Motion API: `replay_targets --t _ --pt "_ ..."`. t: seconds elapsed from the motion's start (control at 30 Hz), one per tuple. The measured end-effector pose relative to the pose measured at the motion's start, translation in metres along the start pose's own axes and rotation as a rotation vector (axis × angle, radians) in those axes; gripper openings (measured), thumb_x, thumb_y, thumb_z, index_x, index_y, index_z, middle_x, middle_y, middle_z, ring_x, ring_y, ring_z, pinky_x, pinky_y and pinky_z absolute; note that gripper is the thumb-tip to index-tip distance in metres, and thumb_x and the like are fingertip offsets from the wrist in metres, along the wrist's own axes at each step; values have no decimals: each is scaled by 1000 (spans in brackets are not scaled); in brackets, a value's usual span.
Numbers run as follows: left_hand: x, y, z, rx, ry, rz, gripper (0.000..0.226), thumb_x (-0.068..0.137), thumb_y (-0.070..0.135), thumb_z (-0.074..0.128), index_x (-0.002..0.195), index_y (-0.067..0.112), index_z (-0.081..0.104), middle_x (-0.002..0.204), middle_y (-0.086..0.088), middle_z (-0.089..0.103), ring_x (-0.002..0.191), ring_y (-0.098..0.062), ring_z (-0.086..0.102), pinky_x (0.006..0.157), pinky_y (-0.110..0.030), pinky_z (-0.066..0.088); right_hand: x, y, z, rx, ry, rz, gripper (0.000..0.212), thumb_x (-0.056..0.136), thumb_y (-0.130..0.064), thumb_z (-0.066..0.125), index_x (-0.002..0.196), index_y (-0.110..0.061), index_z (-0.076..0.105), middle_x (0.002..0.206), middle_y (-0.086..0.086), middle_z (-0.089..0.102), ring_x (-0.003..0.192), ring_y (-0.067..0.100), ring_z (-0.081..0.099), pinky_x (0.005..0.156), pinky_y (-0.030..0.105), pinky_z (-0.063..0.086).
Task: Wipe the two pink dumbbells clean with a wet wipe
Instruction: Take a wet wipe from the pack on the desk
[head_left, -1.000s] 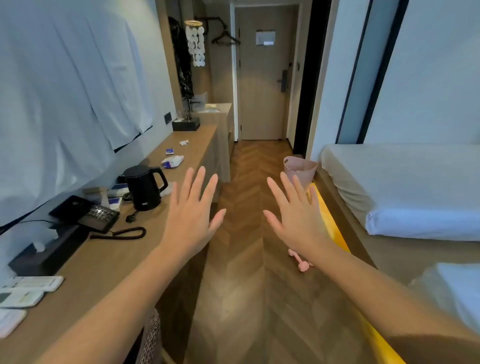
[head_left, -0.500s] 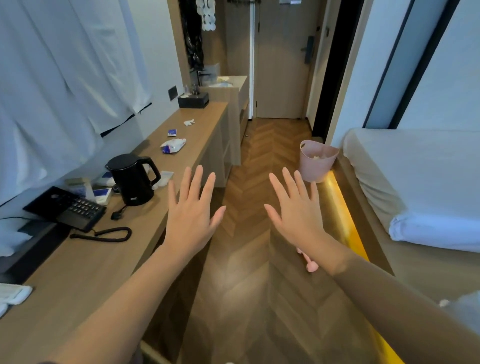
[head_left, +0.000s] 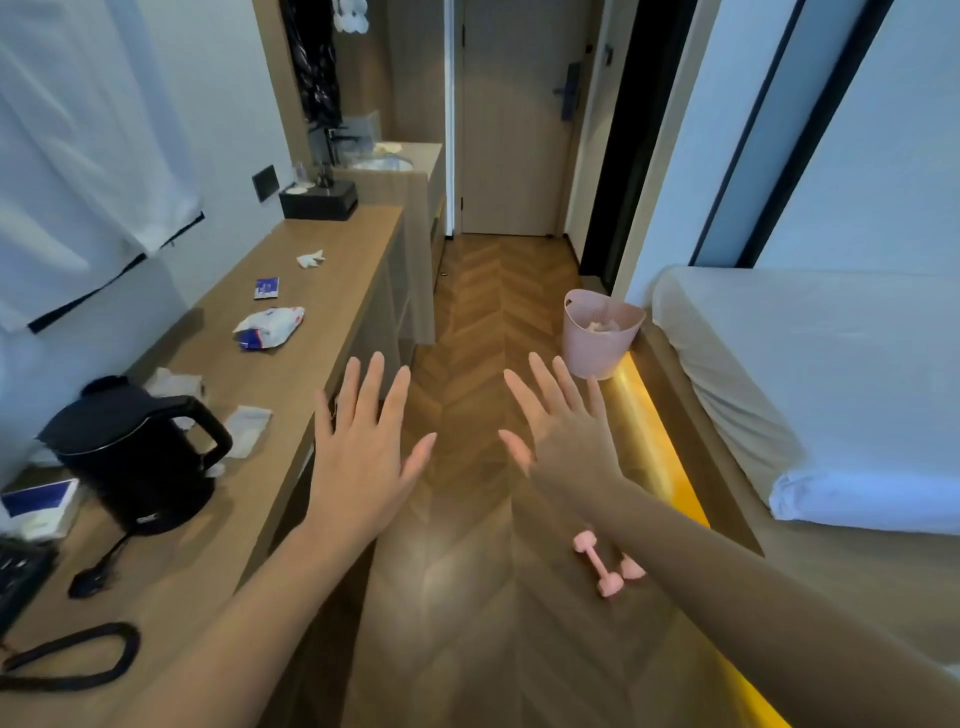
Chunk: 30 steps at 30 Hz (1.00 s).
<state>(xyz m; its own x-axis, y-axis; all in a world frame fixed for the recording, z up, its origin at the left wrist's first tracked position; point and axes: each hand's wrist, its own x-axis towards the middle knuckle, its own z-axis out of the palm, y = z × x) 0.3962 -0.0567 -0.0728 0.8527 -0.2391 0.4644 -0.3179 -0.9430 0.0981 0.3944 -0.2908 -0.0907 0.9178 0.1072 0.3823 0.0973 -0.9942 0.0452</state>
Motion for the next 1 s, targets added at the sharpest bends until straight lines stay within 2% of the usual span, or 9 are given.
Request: replay_targets --t 0.2,0.37,0.47,0.6,0.67,0.8,0.9,1.0 --pt "58 -19 56 -62 -90 -2 72 93 59 34 152 18 38 162 -12 27 152 -31 14 119 -54 9 55 15 52 -10 -104 28 67 96 -62 39 154 -33 22 165 4 19 151 31 17 118 54 11" --pt "112 -40 102 -23 -99 -45 74 93 61 27 152 17 37 162 -13 26 152 -31 12 117 -54 9 122 32 87 51 -129 16 64 95 -60 25 152 -30 31 162 6 27 149 33 24 116 57 21" --pt "142 -47 125 -21 -98 -81 74 93 62 26 152 17 38 162 -13 26 152 -31 12 118 -54 8 162 38 114 79 -166 -48 67 94 -64 17 153 -32 28 163 5 23 150 32 20 117 57 17" --pt "194 -62 160 7 -154 -221 73 95 60 32 155 19 30 166 -9 14 153 -28 1 120 -55 3 242 58 153 93 -221 -183 66 97 -63 26 155 -32 23 166 5 15 152 31 13 119 56 9" --pt "222 -74 169 50 -146 -259 76 91 60 31 155 18 29 165 -12 16 153 -31 6 120 -58 9 288 67 164 90 -224 -258 67 98 -63 31 156 -31 22 166 6 15 152 32 12 119 56 9" --pt "270 -102 182 141 -101 -380 73 94 56 42 154 15 31 164 -13 22 152 -34 14 117 -60 14 369 65 181 87 -222 -398 69 97 -65 27 156 -33 15 167 4 8 153 30 5 119 56 2" --pt "283 -112 198 184 -159 -477 73 96 55 43 156 18 26 165 -11 18 153 -32 10 118 -58 10 391 50 201 141 -260 -456 68 98 -64 28 157 -34 12 167 2 5 153 29 2 119 56 0" --pt "284 -118 217 199 -223 -531 75 96 60 35 158 21 20 167 -8 9 154 -29 3 119 -57 6 397 33 224 225 -308 -488 67 98 -63 28 157 -35 12 167 1 4 154 27 1 122 56 3"
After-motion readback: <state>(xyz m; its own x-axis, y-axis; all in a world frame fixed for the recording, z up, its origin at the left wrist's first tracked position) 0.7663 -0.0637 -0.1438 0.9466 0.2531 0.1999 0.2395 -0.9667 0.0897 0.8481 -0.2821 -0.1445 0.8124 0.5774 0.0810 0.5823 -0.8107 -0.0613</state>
